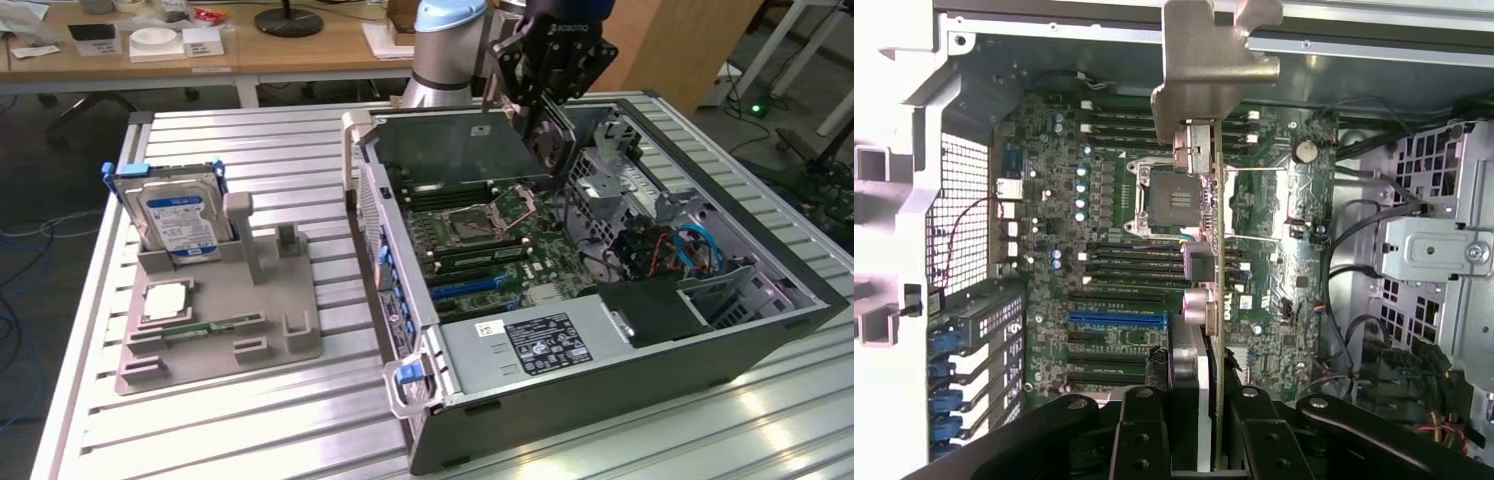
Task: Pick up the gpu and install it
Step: 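Insert the gpu into the slot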
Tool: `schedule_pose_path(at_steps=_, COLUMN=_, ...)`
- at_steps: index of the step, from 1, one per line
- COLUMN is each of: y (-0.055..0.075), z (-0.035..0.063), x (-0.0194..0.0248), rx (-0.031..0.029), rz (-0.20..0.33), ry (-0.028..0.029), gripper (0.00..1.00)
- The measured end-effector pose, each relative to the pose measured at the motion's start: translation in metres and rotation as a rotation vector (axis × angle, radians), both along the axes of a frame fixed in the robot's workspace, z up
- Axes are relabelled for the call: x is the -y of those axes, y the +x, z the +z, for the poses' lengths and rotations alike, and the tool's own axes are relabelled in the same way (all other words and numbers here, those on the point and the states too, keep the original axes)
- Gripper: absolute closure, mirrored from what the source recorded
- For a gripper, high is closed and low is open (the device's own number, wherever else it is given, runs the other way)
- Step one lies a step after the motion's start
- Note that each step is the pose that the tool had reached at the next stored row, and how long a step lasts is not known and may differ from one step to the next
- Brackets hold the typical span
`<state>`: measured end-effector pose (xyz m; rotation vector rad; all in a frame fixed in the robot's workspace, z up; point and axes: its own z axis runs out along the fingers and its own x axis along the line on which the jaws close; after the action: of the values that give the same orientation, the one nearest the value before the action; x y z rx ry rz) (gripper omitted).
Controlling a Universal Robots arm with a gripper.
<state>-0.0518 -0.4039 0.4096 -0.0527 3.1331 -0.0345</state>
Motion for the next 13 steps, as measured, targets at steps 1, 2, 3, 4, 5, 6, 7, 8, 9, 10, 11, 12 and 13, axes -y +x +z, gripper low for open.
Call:
schedule_pose_path(at_steps=1, y=0.0, z=0.0, x=0.0, rx=0.0, rz=0.002, ry=0.0, gripper=0.72)
schedule_pose_path(at_steps=2, y=0.0, z=0.0, x=0.0, rx=0.0, rz=0.004, ry=0.0001, gripper=0.72)
schedule_pose_path(at_steps=3, y=0.0, z=0.0, x=0.0, rx=0.0, rz=0.008, ry=0.0001, gripper=0.72)
schedule_pose_path(at_steps=4, y=0.0, z=0.0, x=0.0, rx=0.0, rz=0.011, ry=0.0001, gripper=0.72)
schedule_pose_path(at_steps=5, y=0.0, z=0.0, x=0.0, rx=0.0, rz=0.015, ry=0.0, gripper=0.72)
schedule_pose_path(at_steps=6, y=0.0, z=0.0, x=0.0, rx=0.0, rz=0.019, ry=0.0001, gripper=0.72)
schedule_pose_path(at_steps=7, y=0.0, z=0.0, x=0.0, rx=0.0, rz=0.023, ry=0.0001, gripper=0.72)
schedule_pose_path(at_steps=8, y=0.0, z=0.0, x=0.0, rx=0.0, rz=0.026, ry=0.0001, gripper=0.72)
schedule_pose_path(at_steps=9, y=0.0, z=0.0, x=0.0, rx=0.0, rz=0.03, ry=0.0, gripper=0.72)
schedule_pose_path(at_steps=10, y=0.0, z=0.0, x=0.0, rx=0.0, rz=0.034, ry=0.0001, gripper=0.72)
schedule_pose_path(at_steps=11, y=0.0, z=0.0, x=0.0, rx=0.0, rz=0.039, ry=0.0002, gripper=0.72)
schedule_pose_path(at_steps=12, y=0.0, z=0.0, x=0.0, rx=0.0, rz=0.044, ry=0.0002, gripper=0.72)
schedule_pose_path(at_steps=13, y=0.0, z=0.0, x=0.0, rx=0.0, rz=0.049, ry=0.0002, gripper=0.72)
